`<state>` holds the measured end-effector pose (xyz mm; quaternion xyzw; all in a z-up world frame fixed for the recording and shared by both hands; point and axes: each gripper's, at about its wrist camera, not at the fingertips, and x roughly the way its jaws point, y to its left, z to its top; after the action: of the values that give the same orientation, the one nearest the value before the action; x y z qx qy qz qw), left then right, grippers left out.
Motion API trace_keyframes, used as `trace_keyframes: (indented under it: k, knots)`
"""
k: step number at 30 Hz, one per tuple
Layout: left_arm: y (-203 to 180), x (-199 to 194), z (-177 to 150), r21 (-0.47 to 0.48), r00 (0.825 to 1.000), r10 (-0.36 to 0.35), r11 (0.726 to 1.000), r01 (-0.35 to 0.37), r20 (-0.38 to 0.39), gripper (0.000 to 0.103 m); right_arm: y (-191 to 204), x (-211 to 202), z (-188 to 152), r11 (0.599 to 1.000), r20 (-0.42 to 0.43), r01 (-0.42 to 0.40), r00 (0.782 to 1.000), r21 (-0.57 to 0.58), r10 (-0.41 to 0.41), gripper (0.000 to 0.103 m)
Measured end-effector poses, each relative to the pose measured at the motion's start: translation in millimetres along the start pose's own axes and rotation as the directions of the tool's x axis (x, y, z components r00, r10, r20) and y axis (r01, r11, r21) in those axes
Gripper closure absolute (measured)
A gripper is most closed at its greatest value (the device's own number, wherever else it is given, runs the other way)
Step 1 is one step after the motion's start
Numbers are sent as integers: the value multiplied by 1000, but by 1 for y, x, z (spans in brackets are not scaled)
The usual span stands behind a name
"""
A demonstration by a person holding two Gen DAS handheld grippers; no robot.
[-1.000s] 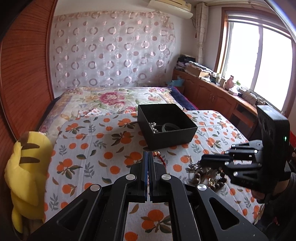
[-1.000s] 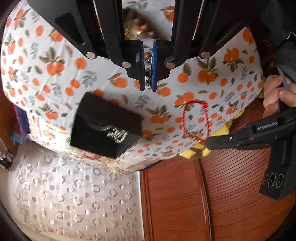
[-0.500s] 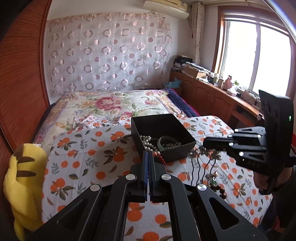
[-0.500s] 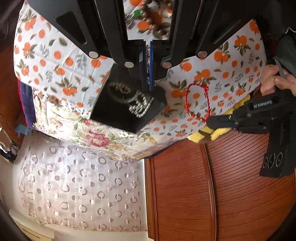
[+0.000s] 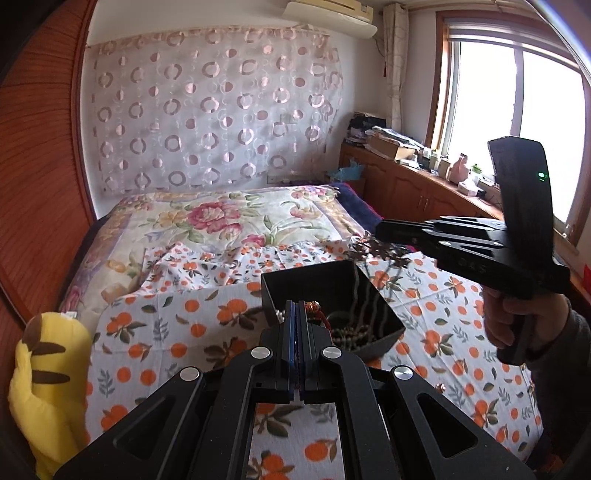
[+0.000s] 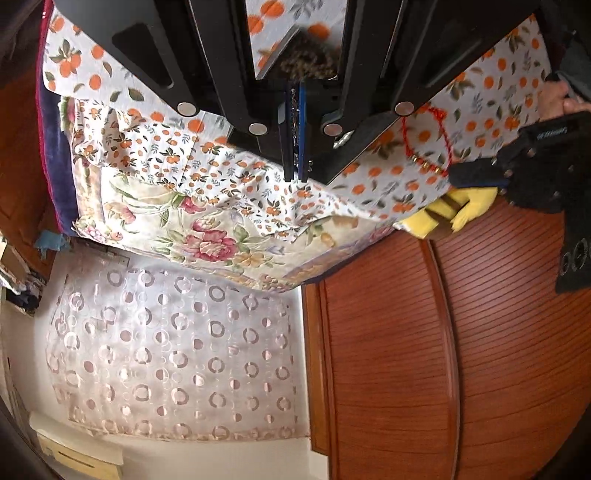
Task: Organize jewelry
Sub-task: 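Carry the silver ornament over the black box with the right gripper while the left carries the red bracelet, then open the right gripper into the black box while the left gripper drops the red bracelet inside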
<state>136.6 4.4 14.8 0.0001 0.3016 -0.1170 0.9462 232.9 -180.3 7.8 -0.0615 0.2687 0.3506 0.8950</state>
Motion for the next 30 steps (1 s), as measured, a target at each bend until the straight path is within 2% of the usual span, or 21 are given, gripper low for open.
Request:
trace_keyframes:
  k: [4,15,30]
  knots:
    - [-3,10,6,7,1000,-1,1000,1,-13,103,-13,16,-3,999,8,-14,1000,49,13,100]
    - [-15,36,15,28,999,-8,1000,9,-48,103,-26,48,-27,995,-49,-38,998,96,43,100]
    - [-19,78,30,53,997,8,999,-4,-78,103,-35,25,-25,996,-37,14,999,84,-11,99]
